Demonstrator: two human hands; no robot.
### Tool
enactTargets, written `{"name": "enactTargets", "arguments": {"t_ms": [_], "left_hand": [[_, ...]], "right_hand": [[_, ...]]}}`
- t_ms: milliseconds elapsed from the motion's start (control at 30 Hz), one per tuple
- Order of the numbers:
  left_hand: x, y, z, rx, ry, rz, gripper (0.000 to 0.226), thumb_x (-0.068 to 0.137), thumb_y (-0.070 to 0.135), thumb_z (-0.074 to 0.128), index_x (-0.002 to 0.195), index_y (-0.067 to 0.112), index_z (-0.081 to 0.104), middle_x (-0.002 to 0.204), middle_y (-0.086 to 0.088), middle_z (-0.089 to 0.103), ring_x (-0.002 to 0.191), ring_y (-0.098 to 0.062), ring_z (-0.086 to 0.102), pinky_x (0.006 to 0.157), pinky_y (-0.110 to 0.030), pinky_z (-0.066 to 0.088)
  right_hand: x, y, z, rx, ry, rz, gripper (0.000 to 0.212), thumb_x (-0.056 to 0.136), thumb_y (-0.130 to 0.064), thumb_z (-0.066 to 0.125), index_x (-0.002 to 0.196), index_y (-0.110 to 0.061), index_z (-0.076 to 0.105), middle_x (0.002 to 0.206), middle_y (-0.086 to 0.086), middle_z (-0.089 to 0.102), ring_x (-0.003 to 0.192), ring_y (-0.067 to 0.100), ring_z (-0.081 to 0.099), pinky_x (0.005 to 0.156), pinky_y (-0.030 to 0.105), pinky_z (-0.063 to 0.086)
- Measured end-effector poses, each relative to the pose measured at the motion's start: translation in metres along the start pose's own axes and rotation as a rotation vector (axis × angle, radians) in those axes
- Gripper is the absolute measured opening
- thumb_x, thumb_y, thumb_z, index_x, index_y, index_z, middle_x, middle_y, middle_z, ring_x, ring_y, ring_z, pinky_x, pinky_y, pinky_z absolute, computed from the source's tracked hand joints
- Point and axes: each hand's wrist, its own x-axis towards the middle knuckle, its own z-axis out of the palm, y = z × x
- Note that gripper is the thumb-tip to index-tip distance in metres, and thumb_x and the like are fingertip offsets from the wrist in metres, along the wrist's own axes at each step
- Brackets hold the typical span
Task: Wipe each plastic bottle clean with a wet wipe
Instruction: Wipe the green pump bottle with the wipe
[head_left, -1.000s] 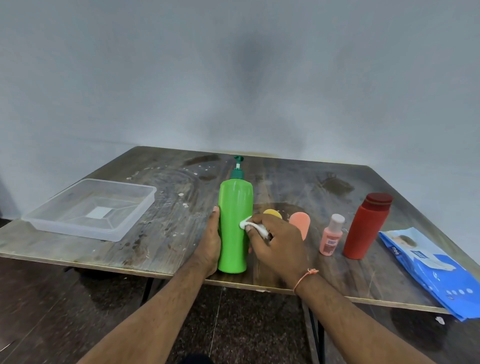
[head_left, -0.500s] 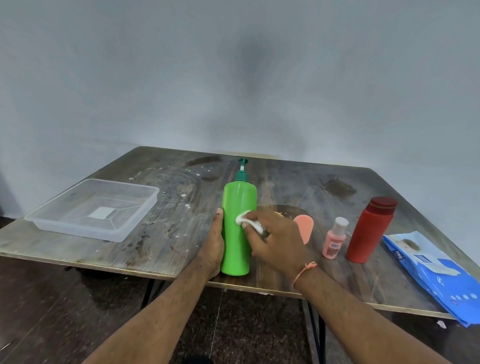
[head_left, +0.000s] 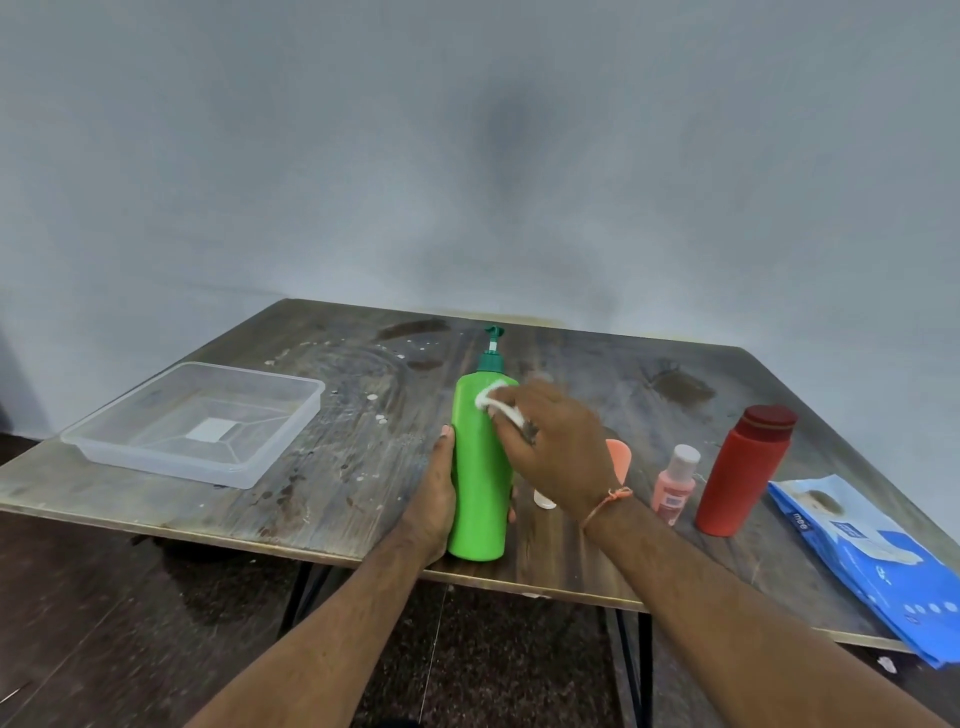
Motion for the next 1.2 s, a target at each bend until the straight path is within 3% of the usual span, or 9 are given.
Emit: {"name": "enactTargets", "arguments": {"t_ms": [100, 167, 300, 467, 600, 800, 1000, 1067, 1200], "left_hand": [[0.000, 0.002, 0.003, -0.006, 0.017, 0.030, 0.076, 0.106, 0.063, 0.021, 0.127, 0.008, 0.070, 0.108, -0.031, 0.074, 0.078, -0.038, 0.074, 0.067, -0.044, 0.063], [-0.001, 0.002, 0.004, -0.008, 0.015, 0.030, 0.076, 0.105, 0.064, 0.023, 0.122, 0.011, 0.074, 0.110, -0.031, 0.074, 0.079, -0.039, 0.074, 0.069, -0.045, 0.063], [-0.004, 0.002, 0.003, 0.017, 0.001, -0.004, 0.086, 0.099, 0.073, 0.024, 0.114, 0.006, 0.076, 0.098, -0.035, 0.070, 0.069, -0.038, 0.070, 0.067, -0.041, 0.060], [-0.002, -0.001, -0.002, 0.022, -0.025, -0.032, 0.098, 0.091, 0.080, 0.029, 0.124, -0.004, 0.067, 0.096, -0.034, 0.069, 0.070, -0.038, 0.070, 0.065, -0.039, 0.059], [0.000, -0.002, -0.002, 0.000, -0.037, -0.020, 0.094, 0.093, 0.078, 0.029, 0.120, -0.002, 0.071, 0.096, -0.035, 0.069, 0.068, -0.038, 0.069, 0.063, -0.040, 0.059], [-0.001, 0.001, 0.003, -0.020, -0.009, 0.003, 0.077, 0.102, 0.068, 0.024, 0.112, 0.017, 0.080, 0.108, -0.033, 0.073, 0.075, -0.039, 0.072, 0.072, -0.047, 0.061], [-0.002, -0.001, -0.003, 0.000, -0.046, -0.012, 0.094, 0.096, 0.076, 0.028, 0.130, -0.003, 0.065, 0.097, -0.034, 0.068, 0.068, -0.037, 0.070, 0.062, -0.040, 0.061], [-0.001, -0.002, -0.005, 0.000, -0.071, 0.006, 0.093, 0.097, 0.078, 0.029, 0.132, 0.000, 0.065, 0.097, -0.034, 0.068, 0.069, -0.037, 0.070, 0.063, -0.041, 0.060], [0.002, -0.003, -0.005, -0.053, -0.045, 0.032, 0.088, 0.098, 0.075, 0.028, 0.119, 0.003, 0.073, 0.095, -0.031, 0.070, 0.068, -0.036, 0.069, 0.064, -0.040, 0.060]], "right_hand": [[-0.022, 0.002, -0.008, 0.003, -0.132, -0.145, 0.016, 0.097, -0.029, 0.074, 0.111, -0.025, 0.080, 0.097, -0.009, 0.073, 0.076, 0.010, 0.068, 0.064, 0.031, 0.056], [-0.024, 0.002, -0.009, -0.014, -0.143, -0.176, 0.014, 0.098, -0.031, 0.072, 0.110, -0.026, 0.080, 0.095, -0.008, 0.072, 0.076, 0.013, 0.069, 0.063, 0.033, 0.057], [0.002, -0.003, -0.004, -0.108, -0.016, -0.137, 0.018, 0.101, -0.035, 0.068, 0.109, -0.025, 0.080, 0.099, -0.007, 0.073, 0.071, 0.017, 0.069, 0.055, 0.031, 0.053], [0.031, -0.007, 0.004, -0.128, 0.093, 0.001, 0.018, 0.102, -0.035, 0.068, 0.111, -0.025, 0.080, 0.102, -0.005, 0.074, 0.080, 0.019, 0.072, 0.064, 0.035, 0.058], [0.017, -0.006, 0.001, -0.121, 0.029, -0.035, 0.024, 0.101, -0.039, 0.062, 0.113, -0.027, 0.079, 0.104, -0.008, 0.073, 0.078, 0.018, 0.071, 0.060, 0.035, 0.057], [-0.017, -0.005, -0.009, -0.126, -0.130, -0.172, 0.018, 0.101, -0.039, 0.068, 0.115, -0.034, 0.077, 0.099, -0.011, 0.070, 0.070, 0.016, 0.069, 0.056, 0.036, 0.056], [0.005, 0.007, -0.004, -0.065, 0.146, 0.127, 0.017, 0.102, -0.027, 0.072, 0.117, -0.028, 0.079, 0.104, -0.004, 0.076, 0.086, 0.016, 0.070, 0.072, 0.027, 0.053], [0.002, 0.009, -0.004, 0.007, 0.154, 0.217, 0.018, 0.102, -0.030, 0.070, 0.117, -0.025, 0.080, 0.102, -0.004, 0.078, 0.087, 0.014, 0.069, 0.075, 0.023, 0.049], [-0.028, 0.001, -0.001, 0.117, 0.054, 0.321, 0.017, 0.101, -0.035, 0.071, 0.110, -0.024, 0.082, 0.093, -0.012, 0.078, 0.079, 0.005, 0.068, 0.070, 0.029, 0.054]]}}
